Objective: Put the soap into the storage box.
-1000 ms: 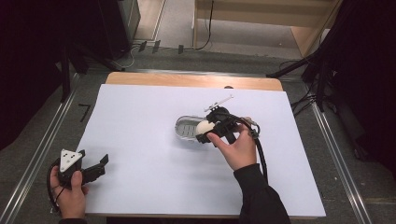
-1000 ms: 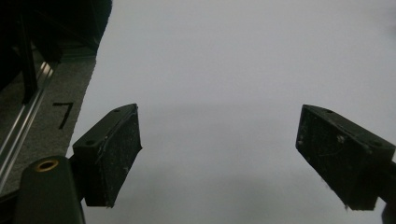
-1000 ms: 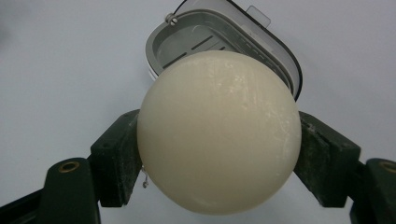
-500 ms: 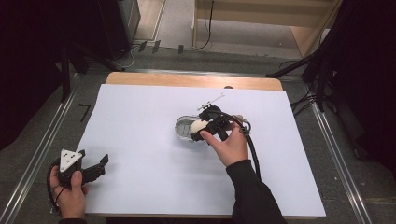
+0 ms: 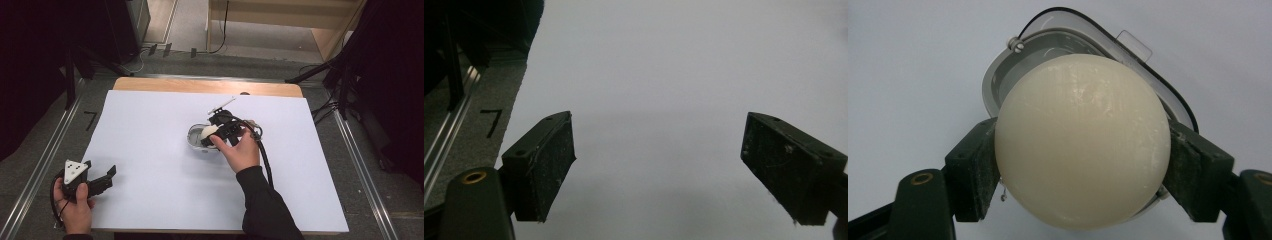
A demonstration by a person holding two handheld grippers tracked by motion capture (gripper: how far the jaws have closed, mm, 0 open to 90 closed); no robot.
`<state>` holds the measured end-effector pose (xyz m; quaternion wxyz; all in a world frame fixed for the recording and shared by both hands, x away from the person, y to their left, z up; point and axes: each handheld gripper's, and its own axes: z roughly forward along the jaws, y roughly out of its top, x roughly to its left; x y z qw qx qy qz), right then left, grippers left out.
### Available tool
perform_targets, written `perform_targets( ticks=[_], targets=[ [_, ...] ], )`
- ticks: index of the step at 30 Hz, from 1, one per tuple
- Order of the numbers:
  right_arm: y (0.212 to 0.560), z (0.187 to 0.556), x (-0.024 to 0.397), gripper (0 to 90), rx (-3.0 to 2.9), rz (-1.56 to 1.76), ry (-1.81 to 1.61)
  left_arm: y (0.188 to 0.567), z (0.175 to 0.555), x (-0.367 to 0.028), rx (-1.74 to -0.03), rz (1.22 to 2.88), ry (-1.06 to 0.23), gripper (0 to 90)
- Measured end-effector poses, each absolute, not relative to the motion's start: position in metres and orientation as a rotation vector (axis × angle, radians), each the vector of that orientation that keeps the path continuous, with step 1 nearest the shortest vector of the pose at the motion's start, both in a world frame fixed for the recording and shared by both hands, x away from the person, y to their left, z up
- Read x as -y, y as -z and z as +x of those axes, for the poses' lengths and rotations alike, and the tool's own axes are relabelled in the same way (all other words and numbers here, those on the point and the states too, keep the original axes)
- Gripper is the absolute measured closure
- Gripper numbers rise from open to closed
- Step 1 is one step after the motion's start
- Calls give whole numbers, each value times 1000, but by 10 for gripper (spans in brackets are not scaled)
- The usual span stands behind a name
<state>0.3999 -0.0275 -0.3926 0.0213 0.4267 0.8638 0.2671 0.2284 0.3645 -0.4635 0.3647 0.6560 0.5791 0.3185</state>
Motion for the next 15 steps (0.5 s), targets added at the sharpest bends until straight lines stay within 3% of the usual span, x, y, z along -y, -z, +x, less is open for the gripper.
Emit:
perform_targets(
  ticks=[15],
  targets=[
    [401,410,21,250,-2668,1356,-803,464,228,-364,-1490,1687,-819,150]
  ],
)
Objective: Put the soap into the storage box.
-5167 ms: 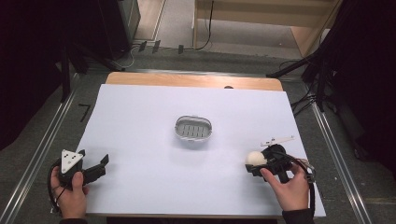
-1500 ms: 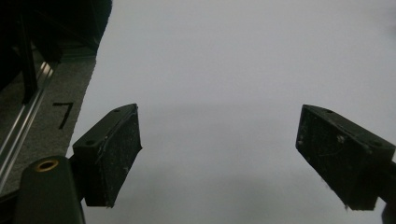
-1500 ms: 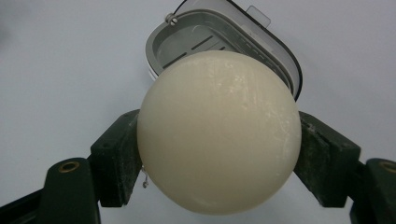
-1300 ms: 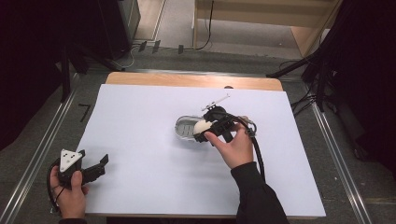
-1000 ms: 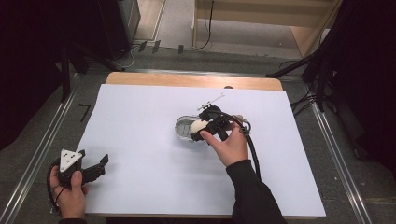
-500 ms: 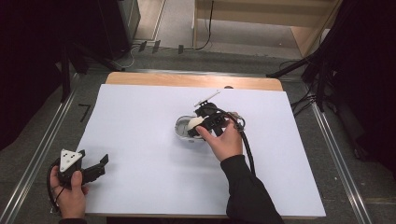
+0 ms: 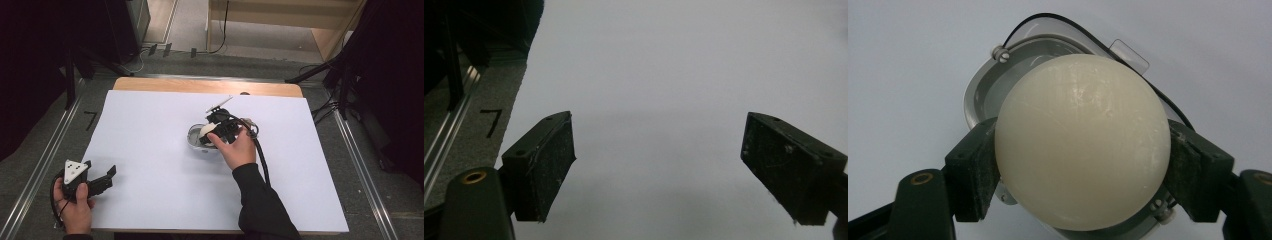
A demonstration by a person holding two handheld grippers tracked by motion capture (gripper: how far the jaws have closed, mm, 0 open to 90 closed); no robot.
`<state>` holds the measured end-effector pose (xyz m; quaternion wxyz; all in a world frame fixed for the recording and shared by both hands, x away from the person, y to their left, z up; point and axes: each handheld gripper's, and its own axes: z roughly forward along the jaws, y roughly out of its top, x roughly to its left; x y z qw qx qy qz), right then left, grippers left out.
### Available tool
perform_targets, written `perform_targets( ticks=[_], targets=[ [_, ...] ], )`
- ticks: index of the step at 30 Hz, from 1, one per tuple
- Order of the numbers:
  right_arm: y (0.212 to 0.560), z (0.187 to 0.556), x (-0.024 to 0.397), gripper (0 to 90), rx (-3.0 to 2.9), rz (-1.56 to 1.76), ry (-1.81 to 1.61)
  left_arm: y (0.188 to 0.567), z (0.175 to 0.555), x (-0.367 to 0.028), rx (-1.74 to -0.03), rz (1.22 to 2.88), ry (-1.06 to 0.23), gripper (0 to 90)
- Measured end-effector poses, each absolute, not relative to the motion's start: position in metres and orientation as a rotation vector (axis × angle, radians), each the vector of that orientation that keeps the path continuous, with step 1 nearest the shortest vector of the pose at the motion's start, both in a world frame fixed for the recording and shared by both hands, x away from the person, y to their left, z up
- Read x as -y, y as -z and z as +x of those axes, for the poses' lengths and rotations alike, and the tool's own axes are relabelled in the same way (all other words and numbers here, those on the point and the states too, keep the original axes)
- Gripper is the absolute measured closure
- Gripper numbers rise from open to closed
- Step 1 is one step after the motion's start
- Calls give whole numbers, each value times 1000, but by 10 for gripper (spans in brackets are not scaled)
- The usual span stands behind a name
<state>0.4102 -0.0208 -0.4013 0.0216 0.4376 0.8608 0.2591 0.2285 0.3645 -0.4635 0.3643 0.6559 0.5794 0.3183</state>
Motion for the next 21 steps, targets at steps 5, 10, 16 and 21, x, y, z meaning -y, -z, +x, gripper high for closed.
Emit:
perform_targets(
  ticks=[5,10,16,21],
  targets=[
    [404,412,19,250,-2667,1368,-803,464,229,-364,-1491,1686,-819,150],
    [406,414,17,250,-2663,1380,-800,464,229,-365,-1491,1685,-816,150],
    [408,415,15,249,-2670,1386,-788,464,229,-365,-1492,1683,-815,150],
    [411,415,13,249,-2672,1391,-778,464,229,-365,-1493,1683,-815,150]
  ],
)
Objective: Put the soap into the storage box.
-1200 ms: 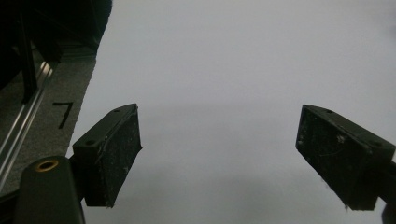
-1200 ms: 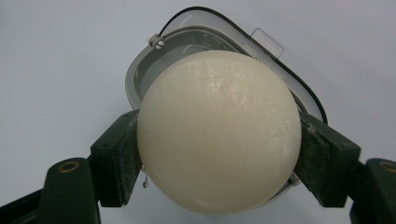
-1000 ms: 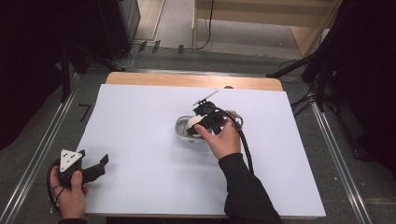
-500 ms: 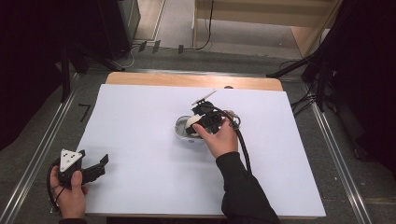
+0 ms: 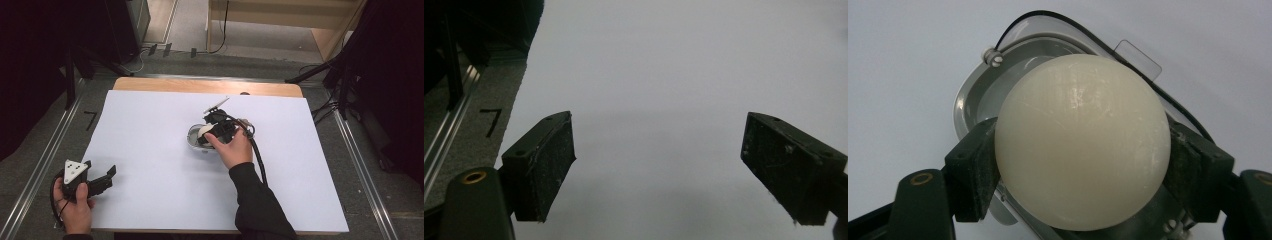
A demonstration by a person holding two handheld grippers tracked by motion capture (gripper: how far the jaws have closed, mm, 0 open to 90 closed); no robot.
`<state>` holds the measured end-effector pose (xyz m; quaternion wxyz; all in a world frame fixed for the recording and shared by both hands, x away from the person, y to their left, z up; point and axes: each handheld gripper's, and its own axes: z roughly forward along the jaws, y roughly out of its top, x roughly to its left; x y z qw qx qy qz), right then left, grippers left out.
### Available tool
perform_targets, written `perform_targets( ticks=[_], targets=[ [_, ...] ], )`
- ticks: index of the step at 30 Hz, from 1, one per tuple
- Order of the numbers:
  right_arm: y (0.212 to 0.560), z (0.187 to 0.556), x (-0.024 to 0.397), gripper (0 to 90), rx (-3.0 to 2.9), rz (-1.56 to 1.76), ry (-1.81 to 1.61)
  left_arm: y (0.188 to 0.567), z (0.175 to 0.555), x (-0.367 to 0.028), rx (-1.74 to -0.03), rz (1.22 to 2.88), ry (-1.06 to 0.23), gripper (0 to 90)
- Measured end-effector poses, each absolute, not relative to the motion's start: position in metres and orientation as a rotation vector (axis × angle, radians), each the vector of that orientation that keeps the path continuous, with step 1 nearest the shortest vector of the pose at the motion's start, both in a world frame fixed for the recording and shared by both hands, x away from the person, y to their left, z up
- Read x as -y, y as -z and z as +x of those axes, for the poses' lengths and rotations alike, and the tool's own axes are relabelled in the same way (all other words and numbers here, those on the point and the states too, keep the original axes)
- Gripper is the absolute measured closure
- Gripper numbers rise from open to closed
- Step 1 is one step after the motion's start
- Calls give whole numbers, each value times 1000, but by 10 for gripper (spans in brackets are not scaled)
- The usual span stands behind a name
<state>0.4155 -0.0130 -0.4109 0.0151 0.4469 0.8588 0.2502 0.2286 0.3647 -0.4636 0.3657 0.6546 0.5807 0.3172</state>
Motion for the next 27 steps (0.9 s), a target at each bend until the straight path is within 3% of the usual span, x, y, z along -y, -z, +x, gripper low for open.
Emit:
perform_targets(
  ticks=[27],
  targets=[
    [404,411,20,210,-2666,1386,-794,464,228,-365,-1492,1683,-815,150]
  ],
)
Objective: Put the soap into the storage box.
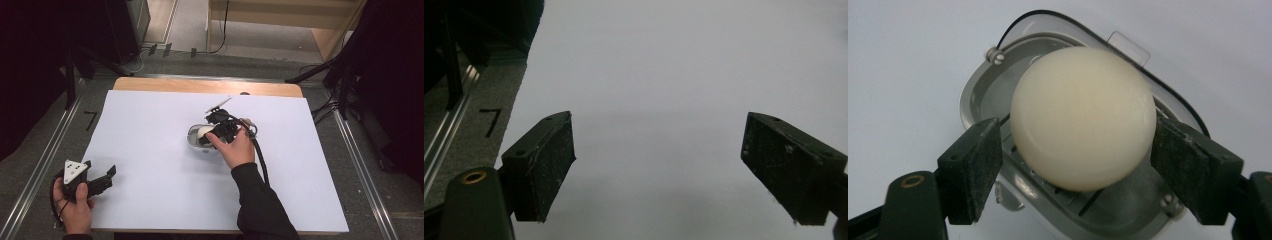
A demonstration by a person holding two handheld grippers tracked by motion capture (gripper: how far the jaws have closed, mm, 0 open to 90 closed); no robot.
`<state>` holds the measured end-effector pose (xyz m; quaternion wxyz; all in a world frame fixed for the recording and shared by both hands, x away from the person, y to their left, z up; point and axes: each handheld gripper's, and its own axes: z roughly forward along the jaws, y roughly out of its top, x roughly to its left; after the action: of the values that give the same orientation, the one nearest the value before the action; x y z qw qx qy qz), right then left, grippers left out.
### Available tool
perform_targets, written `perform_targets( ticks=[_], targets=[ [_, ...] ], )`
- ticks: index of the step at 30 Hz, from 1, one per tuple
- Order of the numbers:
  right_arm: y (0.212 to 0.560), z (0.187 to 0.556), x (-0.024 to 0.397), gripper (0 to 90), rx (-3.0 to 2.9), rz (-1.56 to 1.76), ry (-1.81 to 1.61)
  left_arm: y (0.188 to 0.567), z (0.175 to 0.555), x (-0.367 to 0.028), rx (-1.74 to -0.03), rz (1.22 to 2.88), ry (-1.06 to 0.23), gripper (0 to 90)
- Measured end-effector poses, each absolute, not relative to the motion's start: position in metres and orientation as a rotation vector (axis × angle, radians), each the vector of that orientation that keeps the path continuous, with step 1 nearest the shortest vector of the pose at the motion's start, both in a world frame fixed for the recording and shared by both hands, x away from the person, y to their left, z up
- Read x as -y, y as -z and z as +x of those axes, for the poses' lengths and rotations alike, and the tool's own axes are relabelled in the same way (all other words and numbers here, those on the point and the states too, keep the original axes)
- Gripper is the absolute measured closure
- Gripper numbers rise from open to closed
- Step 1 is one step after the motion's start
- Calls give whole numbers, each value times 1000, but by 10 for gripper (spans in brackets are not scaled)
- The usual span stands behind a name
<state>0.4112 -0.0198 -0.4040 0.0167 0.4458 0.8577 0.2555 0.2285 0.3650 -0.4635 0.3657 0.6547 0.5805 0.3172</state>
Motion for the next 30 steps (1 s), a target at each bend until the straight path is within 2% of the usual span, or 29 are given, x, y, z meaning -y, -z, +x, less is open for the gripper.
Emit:
perform_targets(
  ticks=[15,30],
  targets=[
    [394,399,42,187,-2637,1396,-832,464,228,-365,-1494,1684,-816,149],
    [400,384,75,166,-2615,1407,-835,464,229,-365,-1494,1683,-816,149]
  ],
)
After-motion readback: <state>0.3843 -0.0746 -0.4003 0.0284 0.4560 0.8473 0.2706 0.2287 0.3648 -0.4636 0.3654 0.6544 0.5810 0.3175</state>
